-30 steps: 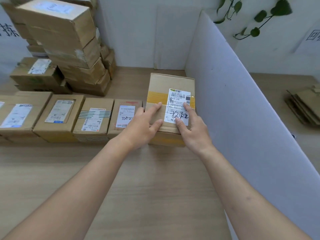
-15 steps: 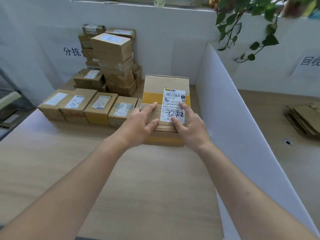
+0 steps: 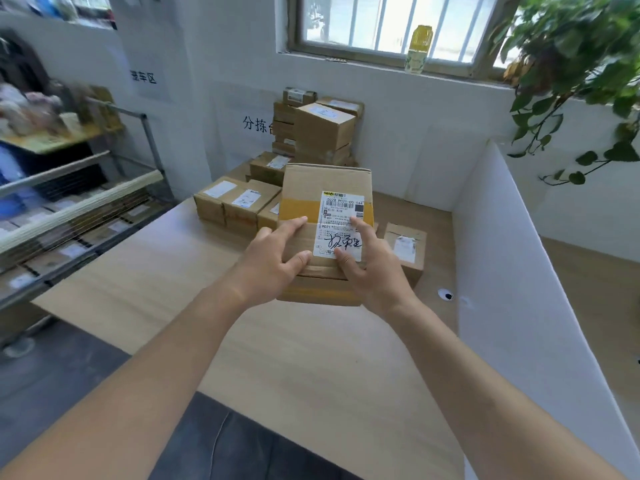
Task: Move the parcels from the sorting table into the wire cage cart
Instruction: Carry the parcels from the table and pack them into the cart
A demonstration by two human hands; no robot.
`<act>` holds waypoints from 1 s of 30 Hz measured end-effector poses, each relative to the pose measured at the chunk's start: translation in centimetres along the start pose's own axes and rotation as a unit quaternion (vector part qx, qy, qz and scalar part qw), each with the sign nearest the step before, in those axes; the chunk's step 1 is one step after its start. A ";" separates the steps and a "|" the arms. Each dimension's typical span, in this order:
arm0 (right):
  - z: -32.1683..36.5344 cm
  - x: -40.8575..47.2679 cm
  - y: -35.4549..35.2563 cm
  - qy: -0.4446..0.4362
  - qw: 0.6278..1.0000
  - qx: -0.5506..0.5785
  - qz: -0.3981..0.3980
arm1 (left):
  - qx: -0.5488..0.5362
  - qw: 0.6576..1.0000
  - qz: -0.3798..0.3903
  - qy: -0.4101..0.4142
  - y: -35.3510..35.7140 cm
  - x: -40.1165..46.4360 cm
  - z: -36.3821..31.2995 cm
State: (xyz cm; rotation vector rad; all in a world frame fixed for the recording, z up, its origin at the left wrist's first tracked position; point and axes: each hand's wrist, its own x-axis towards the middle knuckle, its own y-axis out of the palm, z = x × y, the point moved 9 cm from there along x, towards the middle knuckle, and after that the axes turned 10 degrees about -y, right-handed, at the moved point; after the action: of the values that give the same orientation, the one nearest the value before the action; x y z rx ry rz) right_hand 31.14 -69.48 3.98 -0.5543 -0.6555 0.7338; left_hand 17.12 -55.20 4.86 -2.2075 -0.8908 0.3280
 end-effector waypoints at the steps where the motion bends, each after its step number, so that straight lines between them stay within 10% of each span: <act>1: 0.9 0.2 1.0 -0.006 1.000 0.002 0.007 | 0.000 1.000 -0.008 -0.005 -1.0 -0.3 0.8; 30: 30.9 12.2 36.3 -0.106 0.982 0.062 0.146 | 0.020 0.982 -0.106 -0.153 -33.2 -2.7 32.8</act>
State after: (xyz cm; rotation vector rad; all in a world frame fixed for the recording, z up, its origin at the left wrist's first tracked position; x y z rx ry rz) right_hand 0.77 -30.79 4.93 -0.4651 -0.7282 1.1126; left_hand -16.79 -23.06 5.06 -2.0334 -1.2619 0.5882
